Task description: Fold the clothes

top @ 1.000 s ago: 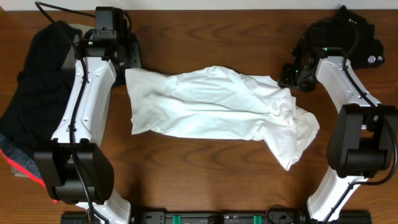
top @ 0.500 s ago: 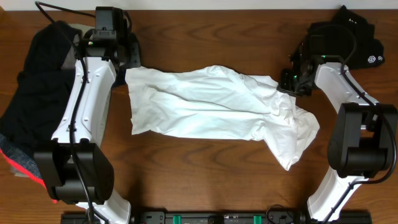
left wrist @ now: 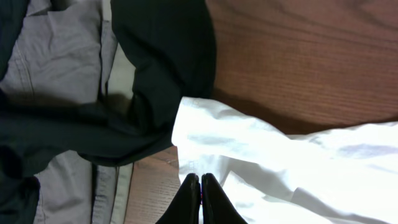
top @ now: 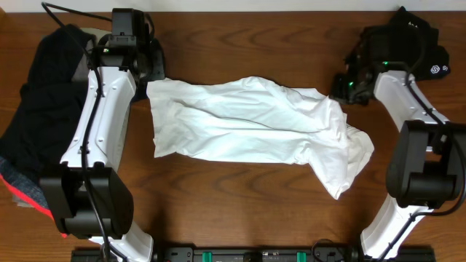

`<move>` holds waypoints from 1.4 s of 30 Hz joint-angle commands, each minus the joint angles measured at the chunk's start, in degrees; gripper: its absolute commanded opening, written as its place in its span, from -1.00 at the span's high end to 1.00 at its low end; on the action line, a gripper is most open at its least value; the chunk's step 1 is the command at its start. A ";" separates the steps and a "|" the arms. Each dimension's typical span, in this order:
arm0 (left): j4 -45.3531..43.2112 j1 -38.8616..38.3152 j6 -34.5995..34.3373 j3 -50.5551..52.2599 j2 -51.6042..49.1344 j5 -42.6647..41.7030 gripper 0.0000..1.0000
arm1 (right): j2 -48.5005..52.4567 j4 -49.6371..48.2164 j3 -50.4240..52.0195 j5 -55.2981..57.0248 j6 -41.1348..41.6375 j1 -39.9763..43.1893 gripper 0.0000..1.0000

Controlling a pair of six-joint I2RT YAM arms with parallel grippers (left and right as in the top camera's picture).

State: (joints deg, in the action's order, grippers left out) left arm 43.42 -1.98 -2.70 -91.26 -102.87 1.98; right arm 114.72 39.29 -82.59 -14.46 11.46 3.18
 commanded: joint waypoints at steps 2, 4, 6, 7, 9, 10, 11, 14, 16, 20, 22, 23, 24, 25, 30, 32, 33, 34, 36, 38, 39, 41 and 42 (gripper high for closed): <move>1.33 0.11 0.76 -0.74 -0.07 1.05 0.88 | -0.76 -0.07 -3.56 -1.05 -2.01 1.70 0.97; 1.79 0.44 0.81 -0.74 -0.15 0.09 0.85 | -0.76 -0.09 -3.58 -0.94 -2.84 1.75 0.97; 2.23 1.20 0.98 -0.74 -0.48 -2.34 0.79 | -0.76 -0.09 -3.56 -0.63 -3.10 1.75 0.97; 2.40 1.81 0.98 -0.74 -0.85 -4.11 0.70 | -0.76 -0.11 -3.56 -0.55 -3.48 1.75 0.97; 2.38 3.23 0.98 -0.74 -2.10 -7.56 0.29 | -0.76 -0.26 -3.56 -0.37 -3.48 1.75 0.97; 2.16 3.89 0.98 -0.74 -2.95 -8.90 -0.02 | -0.76 -0.31 -3.56 -0.39 -3.69 1.75 0.98; 1.68 4.66 0.98 -0.74 -3.98 -10.29 -0.22 | -0.76 -0.31 -3.56 -0.37 -3.72 1.75 0.97; -0.74 6.34 0.98 -0.74 -7.32 -12.39 -0.54 | -0.76 -0.28 -3.56 -0.39 -3.85 1.73 0.97; -2.69 7.13 0.98 -0.74 -9.81 -13.44 -0.57 | -0.76 -0.28 -3.56 -0.39 -3.85 1.75 0.97; -5.92 7.32 2.38 -0.74 -14.29 -13.57 -0.57 | -0.76 -0.24 -3.56 -0.39 -3.85 1.73 0.98; -7.28 7.26 2.95 -0.74 -16.48 -13.57 -0.55 | -0.76 -0.24 -3.56 -0.39 -3.85 1.73 0.98; -7.89 7.19 2.95 -0.74 -17.51 -13.57 -0.54 | -0.76 -0.26 -3.56 -0.39 -3.85 1.70 0.97; -8.37 7.15 3.34 -0.74 -18.38 -13.57 -0.54 | -0.76 -0.28 -3.56 -0.39 -3.85 1.66 0.97; -8.85 7.15 3.61 -0.74 -19.15 -13.57 -0.52 | -0.76 -0.31 -3.56 -0.39 -3.85 1.66 0.97; -9.99 7.02 4.17 -0.74 -20.92 -13.57 -0.36 | -0.76 -0.28 -3.56 -0.37 -3.85 1.66 0.97; -10.51 6.99 4.17 -0.74 -20.90 -13.57 -0.21 | -0.76 -0.28 -3.56 -0.37 -3.85 1.66 0.98; -10.82 6.99 4.17 -0.74 -20.90 -13.60 -0.09 | -0.76 -0.31 -3.56 -0.37 -3.85 1.68 0.97; -11.02 6.99 4.11 -0.74 -20.90 -13.60 0.10 | -0.76 -0.31 -3.56 -0.37 -3.87 1.68 0.97; -11.13 6.99 3.76 -0.74 -20.90 -13.57 0.34 | -0.76 -0.31 -3.56 -0.37 -3.87 1.68 0.98; -11.26 6.99 2.82 -0.74 -20.90 -13.57 0.46 | -0.76 -0.28 -3.56 -0.37 -3.89 1.68 0.98; -11.28 6.97 2.62 -0.74 -20.90 -13.60 0.53 | -0.76 -0.28 -3.56 -0.37 -3.89 1.68 0.98; -11.26 6.88 2.64 -0.74 -20.90 -13.60 0.73 | -0.76 -0.28 -3.56 -0.37 -3.89 1.68 0.97; -11.23 6.80 2.64 -0.74 -20.90 -13.60 0.81 | -0.76 -0.28 -3.56 -0.37 -3.87 1.68 0.98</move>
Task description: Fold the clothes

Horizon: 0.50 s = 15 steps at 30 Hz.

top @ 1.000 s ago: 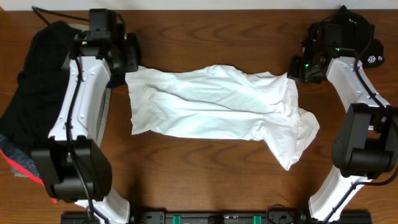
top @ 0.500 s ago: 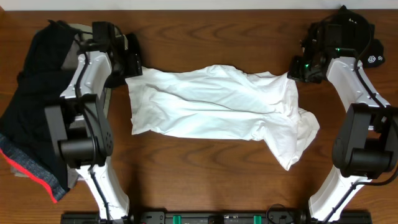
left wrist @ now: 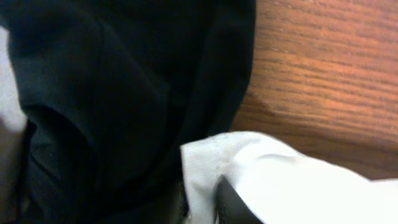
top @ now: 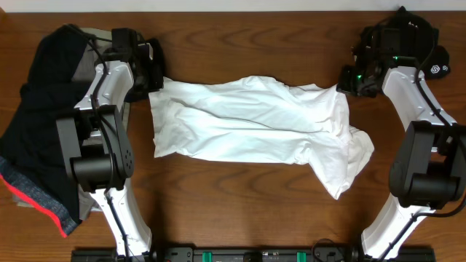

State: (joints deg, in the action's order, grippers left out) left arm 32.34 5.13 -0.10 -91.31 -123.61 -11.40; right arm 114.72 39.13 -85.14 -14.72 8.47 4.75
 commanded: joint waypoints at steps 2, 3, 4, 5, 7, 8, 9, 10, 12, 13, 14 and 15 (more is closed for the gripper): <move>-0.22 -0.35 0.04 -0.72 -0.02 -0.20 0.88 | -0.76 -0.15 -1.01 -0.11 -0.90 0.11 0.97; -0.24 -0.35 0.04 -0.90 0.26 -0.20 0.88 | -0.76 -0.22 -1.01 -0.11 -0.94 0.11 0.97; -0.26 -0.33 0.04 -1.07 0.63 -0.20 0.88 | -0.76 -0.42 -1.01 -0.13 -1.51 0.11 0.97; -0.24 -0.33 0.04 -1.33 1.22 -0.20 0.88 | -0.76 -0.68 -1.01 -0.11 -2.25 0.11 0.97; -0.09 -0.33 0.04 -1.84 2.91 -0.20 0.88 | -0.76 -1.25 -1.03 -0.13 -3.39 0.11 0.97; 0.00 -0.33 0.07 -2.01 3.96 -0.20 0.88 | -0.76 -1.29 -1.09 -0.11 -3.52 0.13 0.99; 0.11 -0.33 0.07 -2.05 5.33 -0.20 0.88 | -0.79 -1.38 -1.18 -0.13 -3.89 0.22 0.97; 0.24 -0.33 0.07 -2.05 6.91 -0.20 0.88 | -0.79 -1.51 -1.27 -0.15 -3.89 0.33 0.97; 0.61 -0.33 0.07 -2.05 9.62 -0.20 0.88 | -0.83 -1.68 -1.49 -0.50 -3.89 0.55 0.97; 0.94 -0.33 0.09 -2.05 11.15 -0.17 0.88 | -0.83 -1.70 -1.75 -0.92 -3.89 0.76 0.97; 1.22 -0.33 0.11 -2.05 12.57 -0.17 0.88 | -0.83 -1.70 -2.10 -1.36 -3.93 0.98 0.97; 1.44 -0.33 0.13 -2.05 13.86 -0.15 0.88 | -0.83 -1.77 -2.40 -1.95 -4.42 1.29 0.98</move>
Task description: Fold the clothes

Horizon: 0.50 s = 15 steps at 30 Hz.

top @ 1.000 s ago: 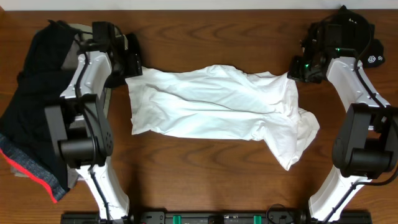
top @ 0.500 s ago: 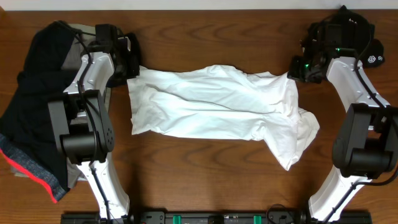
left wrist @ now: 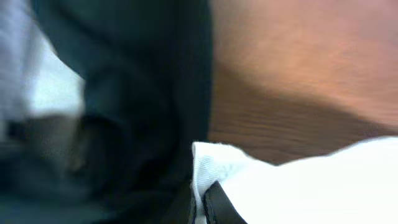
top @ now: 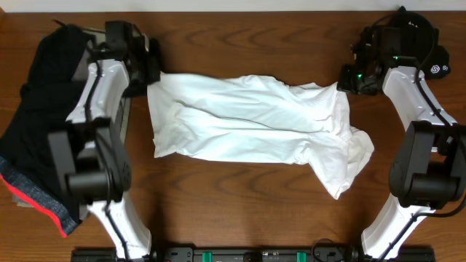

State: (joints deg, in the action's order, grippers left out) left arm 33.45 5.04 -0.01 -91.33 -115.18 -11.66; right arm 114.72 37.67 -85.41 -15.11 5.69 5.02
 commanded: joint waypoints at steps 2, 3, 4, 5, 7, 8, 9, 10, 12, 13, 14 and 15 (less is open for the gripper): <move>0.70 -0.24 0.07 -2.03 7.45 0.11 0.88 | -0.83 -0.42 -2.99 -2.97 -2.71 1.73 0.97; 0.83 -0.24 0.09 -2.03 8.28 0.11 0.88 | -0.83 -0.44 -3.43 -3.78 -3.15 2.03 0.97; 1.03 -0.24 0.09 -2.03 8.85 0.11 0.88 | -0.83 -0.55 -3.85 -4.46 -3.52 2.29 0.97; 1.20 -0.24 0.17 -2.03 9.25 0.11 0.88 | -0.83 -0.70 -4.24 -5.14 -4.31 2.56 0.97; 1.27 -0.31 0.20 -2.03 9.33 0.09 0.88 | -0.83 -1.25 -5.11 -5.29 -5.51 2.91 0.97; 1.42 -0.35 0.20 -2.01 9.29 0.11 0.88 | -0.83 -1.70 -5.57 -5.29 -5.95 3.06 0.97; 1.64 -0.35 0.20 -2.01 9.16 0.11 0.88 | -0.83 -2.19 -5.95 -5.29 -6.45 3.19 0.97; 1.92 -0.42 0.20 -2.01 9.07 0.09 0.88 | -0.83 -2.73 -6.38 -5.33 -6.69 3.30 0.97; 2.38 -0.59 0.24 -2.01 8.96 0.09 0.88 | -0.83 -4.20 -6.91 -6.40 -7.76 3.45 0.97; 2.49 -0.66 0.28 -2.01 8.94 0.09 0.88 | -0.83 -5.29 -7.08 -7.96 -8.87 3.45 0.97; 2.49 -0.83 0.50 -2.01 8.92 0.11 0.88 | -0.83 -6.01 -7.28 -9.05 -9.51 3.45 0.97; 2.47 -0.90 0.92 -2.01 8.92 0.11 0.88 | -0.83 -6.88 -7.50 -9.92 -9.68 3.45 0.98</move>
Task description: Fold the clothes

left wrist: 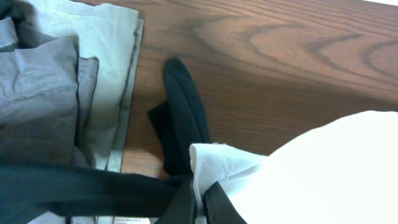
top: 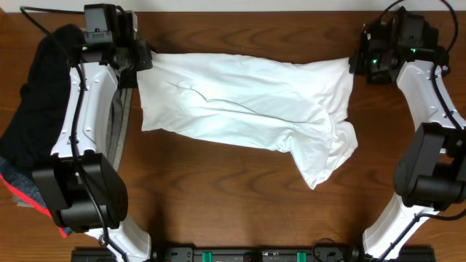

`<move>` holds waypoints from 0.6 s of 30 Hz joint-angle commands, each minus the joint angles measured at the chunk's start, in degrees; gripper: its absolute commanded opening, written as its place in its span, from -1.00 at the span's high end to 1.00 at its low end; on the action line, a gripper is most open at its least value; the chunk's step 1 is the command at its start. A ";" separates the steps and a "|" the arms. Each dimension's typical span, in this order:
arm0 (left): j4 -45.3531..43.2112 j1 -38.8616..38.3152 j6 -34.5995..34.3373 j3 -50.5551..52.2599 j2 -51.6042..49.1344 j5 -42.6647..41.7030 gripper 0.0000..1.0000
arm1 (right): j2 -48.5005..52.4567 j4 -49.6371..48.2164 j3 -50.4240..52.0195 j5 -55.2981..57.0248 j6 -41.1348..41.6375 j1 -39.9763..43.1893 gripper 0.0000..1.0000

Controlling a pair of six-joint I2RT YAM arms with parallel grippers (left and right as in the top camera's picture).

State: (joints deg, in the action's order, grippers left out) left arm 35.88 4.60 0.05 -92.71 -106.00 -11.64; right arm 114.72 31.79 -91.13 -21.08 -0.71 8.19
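Note:
A white shirt [top: 240, 102] lies stretched across the wooden table, its top edge taut between both grippers. My left gripper [top: 143, 60] is shut on the shirt's far left corner. In the left wrist view the black fingertips [left wrist: 214, 202] of that gripper [left wrist: 200, 202] pinch the white hem [left wrist: 214, 163]. My right gripper [top: 354, 64] holds the far right corner, its jaws hidden under the wrist. A rumpled sleeve end [top: 320, 164] trails toward the near right.
A pile of other clothes sits at the left: a dark garment [top: 36, 109], grey pieces [left wrist: 56, 81] and a red-edged one [top: 29, 198]. A dark sleeve [left wrist: 183, 118] lies beside the held corner. The table's far edge [top: 247, 10] is close behind the shirt.
Both grippers have moved toward the table's far edge with the shirt's corners. The shirt now lies higher on the table, flatter and more stretched, with its sleeve end drawn up too.
First the shirt lay crumpled mid-table, my left gripper shut just over its left corner, the right one beside its right end. Then both were at the far corners, left fingers on the hem. Now the shirt is pulled back and spread.

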 commanded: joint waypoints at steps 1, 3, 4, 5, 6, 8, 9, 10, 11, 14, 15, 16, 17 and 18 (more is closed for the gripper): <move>0.02 -0.59 1.25 -0.63 -0.26 0.11 0.88 | -0.83 -1.95 -2.01 -4.52 -3.28 0.28 0.98; -0.15 -0.92 2.10 -0.63 -0.26 0.11 0.88 | -0.83 -2.75 -3.15 -5.64 -3.56 0.33 0.98; -0.24 -1.01 2.12 -0.63 -0.26 0.11 0.88 | -0.83 -2.67 -3.82 -6.47 -4.26 0.33 0.98; -0.37 -1.11 2.38 -0.63 -0.26 0.13 0.88 | -0.83 -2.43 -4.74 -7.41 -4.79 0.33 0.98; -0.42 -1.20 2.62 -0.63 -0.26 0.15 0.89 | -0.83 -2.14 -5.40 -7.96 -4.81 0.33 0.98; -0.42 -1.20 2.75 -0.63 -0.26 0.24 0.87 | -0.90 -0.46 -7.34 -9.53 -5.44 0.39 0.97; -0.33 -1.20 2.75 -0.63 -0.26 0.24 0.88 | -0.94 0.70 -8.28 -10.08 -5.51 0.39 0.97; -0.15 -1.20 2.75 -0.63 -0.26 0.24 0.88 | -0.94 1.99 -9.16 -10.49 -5.62 0.39 0.97; -0.04 -1.20 2.75 -0.63 -0.26 0.26 0.88 | -0.94 3.30 -9.99 -10.47 -5.64 0.39 0.98; 0.04 -1.20 2.75 -0.63 -0.26 0.24 0.88 | -0.94 5.79 -11.15 -10.47 -6.71 0.37 0.97; 0.02 -1.20 2.73 -0.63 -0.26 0.24 0.88 | -0.94 6.10 -11.15 -10.45 -6.73 0.37 0.97; 0.02 -1.20 2.73 -0.63 -0.26 0.26 0.88 | -0.94 6.58 -11.15 -10.45 -7.13 0.39 0.97; 0.02 -1.20 2.73 -0.63 -0.26 0.24 0.87 | -0.94 7.10 -11.13 -10.40 -7.45 0.39 0.97; 0.04 -1.20 2.73 -0.63 -0.26 0.24 0.87 | -0.94 7.52 -11.13 -10.40 -7.91 0.37 0.97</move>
State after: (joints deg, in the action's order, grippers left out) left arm 35.81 3.57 1.80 -92.71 -106.00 -11.64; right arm 114.72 38.63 -101.19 -30.11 -6.39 8.19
